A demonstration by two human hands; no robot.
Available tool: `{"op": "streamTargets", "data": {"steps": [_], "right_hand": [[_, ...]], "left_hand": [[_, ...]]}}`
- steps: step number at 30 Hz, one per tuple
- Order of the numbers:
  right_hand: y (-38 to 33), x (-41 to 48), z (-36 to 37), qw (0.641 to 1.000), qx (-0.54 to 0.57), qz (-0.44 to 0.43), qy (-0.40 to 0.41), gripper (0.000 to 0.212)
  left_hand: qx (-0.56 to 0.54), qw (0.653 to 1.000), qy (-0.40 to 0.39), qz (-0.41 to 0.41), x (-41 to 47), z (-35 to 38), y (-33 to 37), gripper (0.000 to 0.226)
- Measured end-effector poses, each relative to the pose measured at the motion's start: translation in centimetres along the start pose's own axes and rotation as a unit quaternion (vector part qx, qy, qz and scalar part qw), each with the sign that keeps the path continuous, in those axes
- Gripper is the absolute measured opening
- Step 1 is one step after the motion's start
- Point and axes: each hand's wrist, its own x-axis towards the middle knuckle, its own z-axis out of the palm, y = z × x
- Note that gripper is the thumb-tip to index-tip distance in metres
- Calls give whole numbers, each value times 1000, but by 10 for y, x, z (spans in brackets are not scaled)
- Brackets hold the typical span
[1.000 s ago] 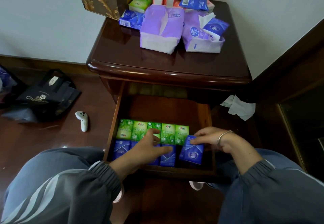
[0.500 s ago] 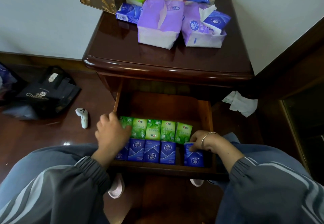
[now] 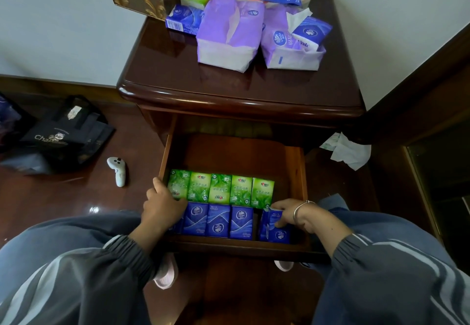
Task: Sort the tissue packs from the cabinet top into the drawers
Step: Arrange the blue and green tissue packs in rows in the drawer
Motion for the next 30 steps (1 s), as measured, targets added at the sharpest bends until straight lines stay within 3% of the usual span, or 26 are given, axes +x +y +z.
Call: {"op": "streamTargets", "data": {"steps": [6,12,21,27,30], "right_hand": [[7,6,5,996,-68,-37,38,37],[9,5,1,984,-159,-71,22,39],[12,12,9,992,-85,-60,70,62],[5,13,4,987,-155,-31,41,47],[4,15,9,989,-145,-22,30,64]], "left_hand": [[7,1000,-3,-1,1,1,0,86],[18,1000,-5,1,1,2,-1,92],[20,1000,-6,0,3,3,-1,93],[26,1000,-5,-2,3,4,-1,93],[28,1000,-3,-3,4,5,-1,93]]}}
